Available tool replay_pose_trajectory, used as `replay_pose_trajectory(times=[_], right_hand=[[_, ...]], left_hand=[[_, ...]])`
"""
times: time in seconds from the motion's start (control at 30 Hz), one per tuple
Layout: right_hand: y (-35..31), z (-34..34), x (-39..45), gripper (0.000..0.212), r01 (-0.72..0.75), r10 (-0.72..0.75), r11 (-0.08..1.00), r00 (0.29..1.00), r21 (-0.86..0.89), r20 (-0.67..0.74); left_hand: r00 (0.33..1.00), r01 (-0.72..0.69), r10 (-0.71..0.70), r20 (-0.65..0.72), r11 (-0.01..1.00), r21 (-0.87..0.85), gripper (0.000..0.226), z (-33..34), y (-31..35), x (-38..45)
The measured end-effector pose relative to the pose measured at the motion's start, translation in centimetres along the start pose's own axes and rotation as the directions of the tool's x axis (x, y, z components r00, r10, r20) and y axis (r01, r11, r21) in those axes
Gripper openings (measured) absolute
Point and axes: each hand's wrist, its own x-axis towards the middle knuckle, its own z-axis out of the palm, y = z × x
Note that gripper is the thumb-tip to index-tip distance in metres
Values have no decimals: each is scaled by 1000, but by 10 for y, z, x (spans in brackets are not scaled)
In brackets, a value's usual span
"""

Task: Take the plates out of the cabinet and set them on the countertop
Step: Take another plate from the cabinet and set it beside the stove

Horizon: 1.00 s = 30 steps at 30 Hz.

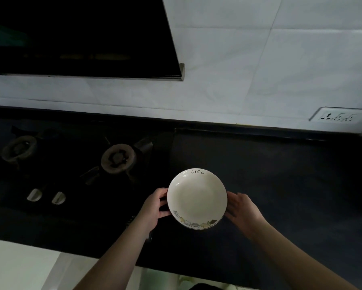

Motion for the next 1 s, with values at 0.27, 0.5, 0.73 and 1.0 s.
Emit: replay_pose_trajectory(times=[0.27, 0.5, 0.73, 1.0], right_hand=[[-12, 19, 12, 51, -6, 9, 998, 999, 55, -52], [-12, 19, 20, 51, -2, 7, 999, 996, 51, -88], [-9, 8, 13, 38, 24, -74, 968, 979, -251, -191], [-7, 3, -26, 50, 73, -338, 504, 934, -860, -119]], left_hand=[[999, -21, 20, 40, 999, 24, 20, -4, 22, 21], [999, -19, 17, 32, 998, 60, 32, -7, 23, 32], [990, -135, 140, 9, 934, 330, 33, -6, 17, 29], [829, -446, 496, 259, 306, 841, 57, -4, -3, -12]])
